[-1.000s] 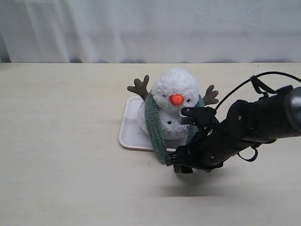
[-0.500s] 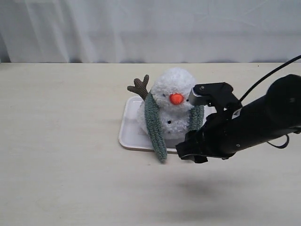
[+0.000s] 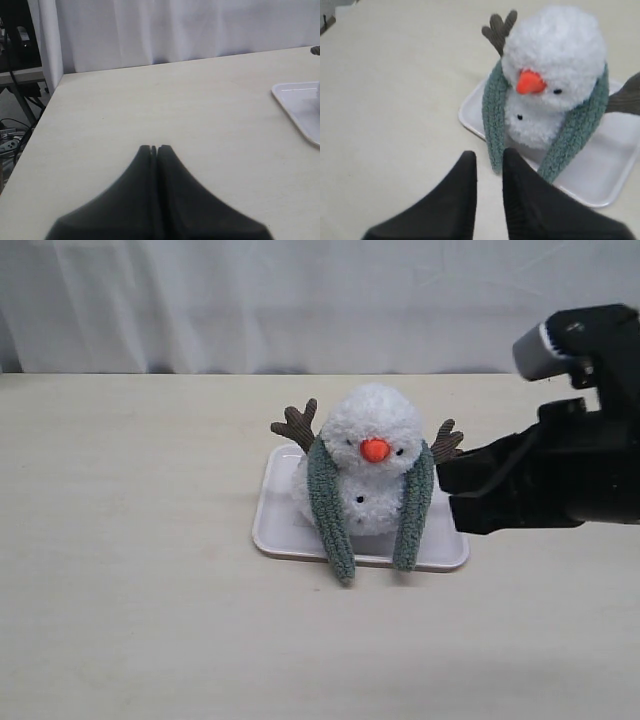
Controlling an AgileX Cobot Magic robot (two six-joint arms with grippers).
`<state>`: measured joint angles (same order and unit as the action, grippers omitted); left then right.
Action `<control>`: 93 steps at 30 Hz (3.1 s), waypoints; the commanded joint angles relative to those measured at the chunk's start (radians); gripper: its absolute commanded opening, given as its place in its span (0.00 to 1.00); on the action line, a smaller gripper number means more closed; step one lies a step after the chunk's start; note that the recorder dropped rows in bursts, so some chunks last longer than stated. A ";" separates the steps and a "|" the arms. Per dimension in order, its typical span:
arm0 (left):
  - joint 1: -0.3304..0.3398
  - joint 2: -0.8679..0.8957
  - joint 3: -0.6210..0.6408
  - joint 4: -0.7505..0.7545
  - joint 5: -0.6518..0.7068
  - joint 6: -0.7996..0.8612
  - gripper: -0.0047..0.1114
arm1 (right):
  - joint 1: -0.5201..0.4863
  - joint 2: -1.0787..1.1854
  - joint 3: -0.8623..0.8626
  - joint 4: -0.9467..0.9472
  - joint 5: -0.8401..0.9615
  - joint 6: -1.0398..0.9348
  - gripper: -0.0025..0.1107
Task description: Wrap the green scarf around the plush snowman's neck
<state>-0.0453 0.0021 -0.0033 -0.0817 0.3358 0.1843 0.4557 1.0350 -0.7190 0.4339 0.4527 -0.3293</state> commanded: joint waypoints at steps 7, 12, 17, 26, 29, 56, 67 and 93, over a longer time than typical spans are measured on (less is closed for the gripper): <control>0.003 -0.002 0.003 0.001 -0.013 -0.003 0.04 | 0.001 -0.300 0.006 -0.012 -0.014 -0.026 0.06; 0.003 -0.002 0.003 0.001 -0.013 -0.003 0.04 | 0.001 -0.443 0.006 -0.012 -0.006 -0.026 0.06; 0.003 -0.002 0.003 0.001 -0.013 -0.003 0.04 | 0.001 -0.571 0.006 -0.012 0.032 -0.026 0.06; 0.003 -0.002 0.003 -0.003 -0.011 -0.003 0.04 | 0.001 -0.761 0.006 -0.012 0.057 -0.022 0.06; 0.003 -0.002 0.003 -0.003 -0.011 -0.003 0.04 | 0.001 -0.811 0.006 -0.012 0.057 -0.022 0.06; 0.003 -0.002 0.003 -0.001 -0.013 -0.003 0.04 | -0.119 -1.010 0.288 -0.082 -0.386 -0.011 0.06; 0.003 -0.002 0.003 -0.001 -0.013 -0.003 0.04 | -0.343 -1.035 0.493 -0.448 -0.432 0.277 0.06; 0.003 -0.002 0.003 -0.001 -0.011 -0.003 0.04 | -0.400 -1.035 0.719 -0.451 -0.373 0.301 0.06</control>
<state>-0.0453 0.0021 -0.0033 -0.0817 0.3358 0.1843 0.0613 0.0046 -0.0030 -0.0098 0.0585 -0.0379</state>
